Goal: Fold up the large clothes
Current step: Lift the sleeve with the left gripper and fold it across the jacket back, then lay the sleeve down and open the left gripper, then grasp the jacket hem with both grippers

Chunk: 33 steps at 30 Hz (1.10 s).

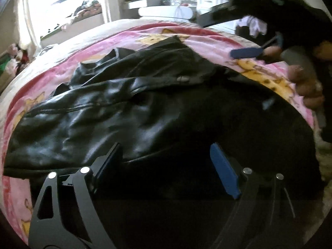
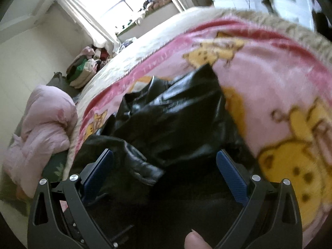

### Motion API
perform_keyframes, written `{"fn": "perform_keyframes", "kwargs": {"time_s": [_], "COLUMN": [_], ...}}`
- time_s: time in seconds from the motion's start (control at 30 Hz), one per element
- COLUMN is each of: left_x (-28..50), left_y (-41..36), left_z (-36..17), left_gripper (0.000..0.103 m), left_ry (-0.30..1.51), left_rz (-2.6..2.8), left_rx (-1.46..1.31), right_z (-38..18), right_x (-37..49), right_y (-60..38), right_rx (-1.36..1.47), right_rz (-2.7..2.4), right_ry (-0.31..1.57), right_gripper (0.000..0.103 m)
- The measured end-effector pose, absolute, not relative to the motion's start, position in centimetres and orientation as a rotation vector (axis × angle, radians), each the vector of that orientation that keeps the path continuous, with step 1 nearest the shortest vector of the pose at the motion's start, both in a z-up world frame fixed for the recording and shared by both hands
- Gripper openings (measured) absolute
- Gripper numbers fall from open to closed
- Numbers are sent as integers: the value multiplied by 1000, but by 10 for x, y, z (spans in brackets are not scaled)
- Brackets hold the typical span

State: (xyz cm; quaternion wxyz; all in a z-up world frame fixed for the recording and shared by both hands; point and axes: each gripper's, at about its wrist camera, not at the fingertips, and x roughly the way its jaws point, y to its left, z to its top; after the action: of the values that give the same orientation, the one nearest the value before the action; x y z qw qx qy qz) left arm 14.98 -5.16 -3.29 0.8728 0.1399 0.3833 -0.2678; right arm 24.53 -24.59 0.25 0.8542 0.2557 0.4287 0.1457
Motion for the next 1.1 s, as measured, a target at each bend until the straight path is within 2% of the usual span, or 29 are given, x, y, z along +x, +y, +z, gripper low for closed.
{"fn": "perform_keyframes", "kwargs": {"time_s": [0.2,0.27,0.4,0.43,0.5,0.57,0.63,0.77,1.0,1.03,1.1], "left_x": [135,137,158,164,176,184,191,211,239,242,246], "left_y": [-41,-22,33,49,92,125,156,189,180,176,170], "left_z": [-5,8,27,30,37,40,44,40,31,30,26], "left_gripper": [91,94,94,94,94,94,94,94,94,91,77], "left_ry": [748,722,701,695,684,671,653,653,647,647,654], "left_rz": [-604,-582,-455,-406,-297,-214,-123,-15,-8,-16,-37], "left_rx": [267,221,84,42,-68,-154,-226,-332,-327,-318,-312], "right_z": [-18,-25,-39,-41,-38,-30,-15,24,76,78,75], "right_x": [250,250,252,253,254,254,253,248,253,255,259], "right_y": [-228,-219,-203,-199,-192,-187,-181,-165,-169,-174,-181], "right_rx": [581,581,610,610,587,534,450,243,42,32,31], "right_rz": [392,422,467,467,474,463,465,467,459,454,455], "right_ry": [1013,1040,1090,1090,1055,1013,961,834,657,644,640], "right_gripper": [98,85,77,72,50,21,16,14,12,12,12]}}
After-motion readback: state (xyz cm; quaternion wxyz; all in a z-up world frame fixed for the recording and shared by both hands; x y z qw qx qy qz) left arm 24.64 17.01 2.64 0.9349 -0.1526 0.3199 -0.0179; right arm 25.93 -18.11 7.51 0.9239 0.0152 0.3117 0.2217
